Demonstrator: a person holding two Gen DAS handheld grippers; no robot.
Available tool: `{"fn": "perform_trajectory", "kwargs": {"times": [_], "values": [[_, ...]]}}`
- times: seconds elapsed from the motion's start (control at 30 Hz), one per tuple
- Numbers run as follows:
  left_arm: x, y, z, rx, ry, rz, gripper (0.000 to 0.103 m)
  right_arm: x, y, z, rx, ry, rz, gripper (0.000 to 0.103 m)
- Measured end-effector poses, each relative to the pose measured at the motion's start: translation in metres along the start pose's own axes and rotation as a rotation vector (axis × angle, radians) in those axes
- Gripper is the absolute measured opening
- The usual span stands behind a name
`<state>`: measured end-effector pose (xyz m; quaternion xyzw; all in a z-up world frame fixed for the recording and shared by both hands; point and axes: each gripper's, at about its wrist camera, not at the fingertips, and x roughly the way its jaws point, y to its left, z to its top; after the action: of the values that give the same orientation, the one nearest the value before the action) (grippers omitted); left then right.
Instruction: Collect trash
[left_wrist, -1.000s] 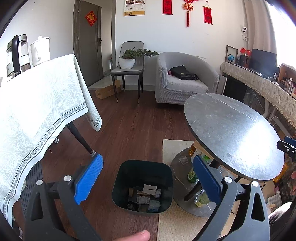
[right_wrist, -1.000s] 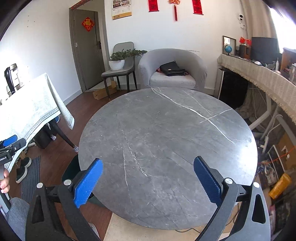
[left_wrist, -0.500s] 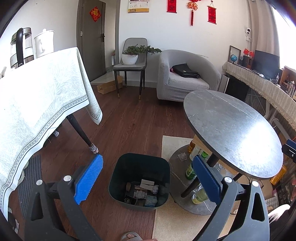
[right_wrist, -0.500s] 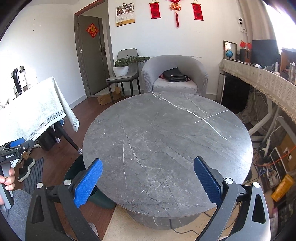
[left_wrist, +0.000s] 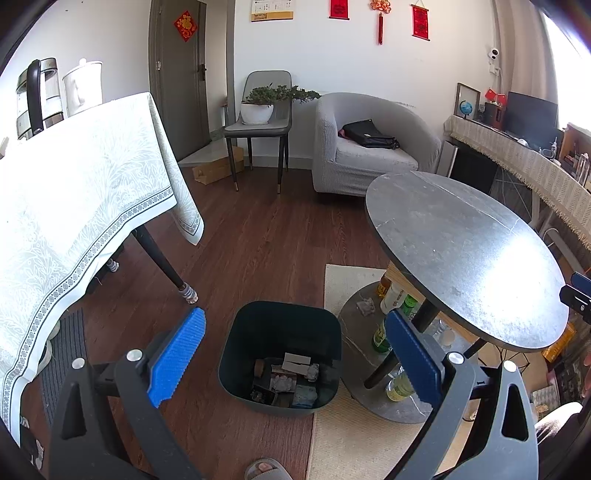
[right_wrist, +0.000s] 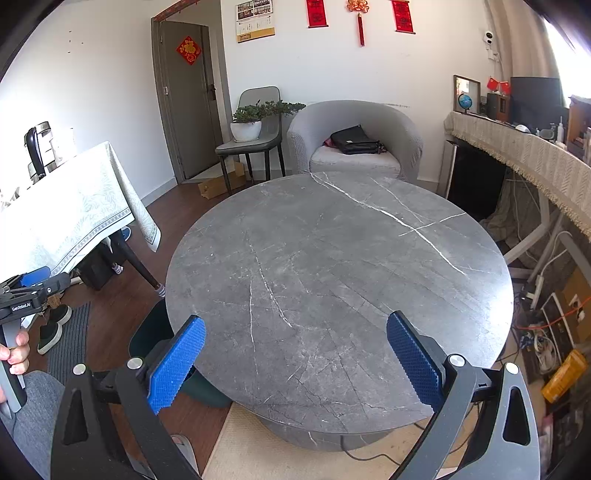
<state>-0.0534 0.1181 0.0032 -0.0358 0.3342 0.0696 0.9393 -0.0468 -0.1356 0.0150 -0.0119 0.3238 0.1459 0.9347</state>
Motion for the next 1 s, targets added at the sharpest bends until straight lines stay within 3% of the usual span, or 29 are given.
{"fn": "perform_trajectory", "kwargs": {"times": [1.0], "values": [[-0.0009, -0.0014, -0.0008, 0.001, -0.003, -0.002, 0.100, -0.0009, 0.0041, 0.0001, -0.014, 0.001, -0.002, 0.099]]}}
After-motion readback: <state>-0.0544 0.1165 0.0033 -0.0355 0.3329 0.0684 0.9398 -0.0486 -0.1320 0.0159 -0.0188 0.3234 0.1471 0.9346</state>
